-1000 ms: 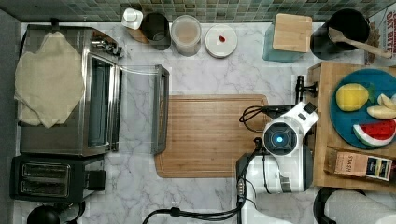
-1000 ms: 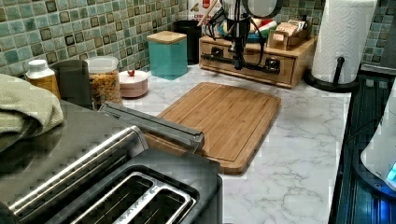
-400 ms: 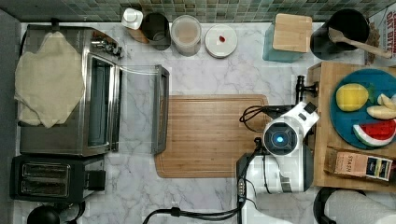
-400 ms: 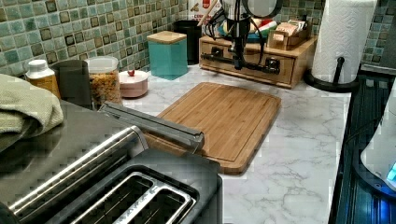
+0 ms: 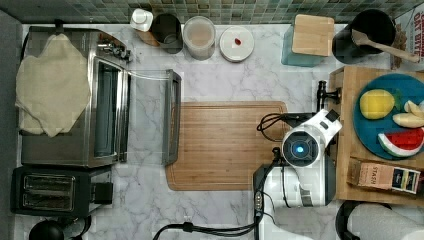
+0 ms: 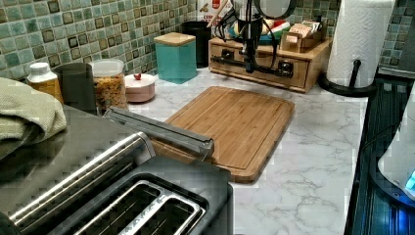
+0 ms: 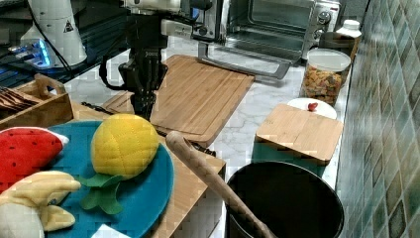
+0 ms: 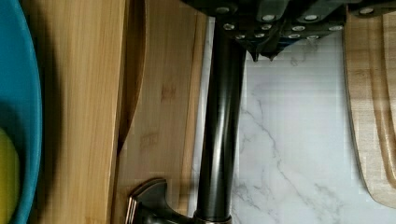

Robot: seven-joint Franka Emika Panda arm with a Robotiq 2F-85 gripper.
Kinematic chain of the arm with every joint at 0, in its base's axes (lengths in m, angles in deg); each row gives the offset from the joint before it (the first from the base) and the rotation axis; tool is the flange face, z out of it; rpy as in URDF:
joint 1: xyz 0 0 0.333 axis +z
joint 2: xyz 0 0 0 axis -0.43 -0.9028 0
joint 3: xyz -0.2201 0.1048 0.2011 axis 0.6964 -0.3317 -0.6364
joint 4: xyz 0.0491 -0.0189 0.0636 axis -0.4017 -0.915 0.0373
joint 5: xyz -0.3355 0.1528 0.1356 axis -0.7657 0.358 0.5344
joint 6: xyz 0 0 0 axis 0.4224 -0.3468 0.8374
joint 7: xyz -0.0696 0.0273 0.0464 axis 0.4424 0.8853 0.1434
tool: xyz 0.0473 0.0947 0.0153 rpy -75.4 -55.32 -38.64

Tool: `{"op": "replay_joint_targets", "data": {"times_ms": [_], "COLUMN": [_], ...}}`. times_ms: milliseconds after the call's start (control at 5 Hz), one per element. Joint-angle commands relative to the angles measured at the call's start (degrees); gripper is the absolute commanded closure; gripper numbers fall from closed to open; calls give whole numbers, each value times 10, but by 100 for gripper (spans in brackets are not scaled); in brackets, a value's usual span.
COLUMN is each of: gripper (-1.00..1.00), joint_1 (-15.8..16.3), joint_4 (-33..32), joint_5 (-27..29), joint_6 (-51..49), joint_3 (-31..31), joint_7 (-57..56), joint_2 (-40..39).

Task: Close the drawer.

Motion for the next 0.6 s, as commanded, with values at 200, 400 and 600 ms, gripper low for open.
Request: {"op": "replay_joint_targets", "data": {"times_ms": [200,400,600], "gripper": [100,100,100], "joint_1": [-59,-46,-59], "joint_4": [58,57,58], "joint_5": [-20,-17,-20], "joint_6": [-32,-31,-32], "joint_3": [75,88,75], "joint_7": [22,19,21], "joint_2": [16,16,16]}}
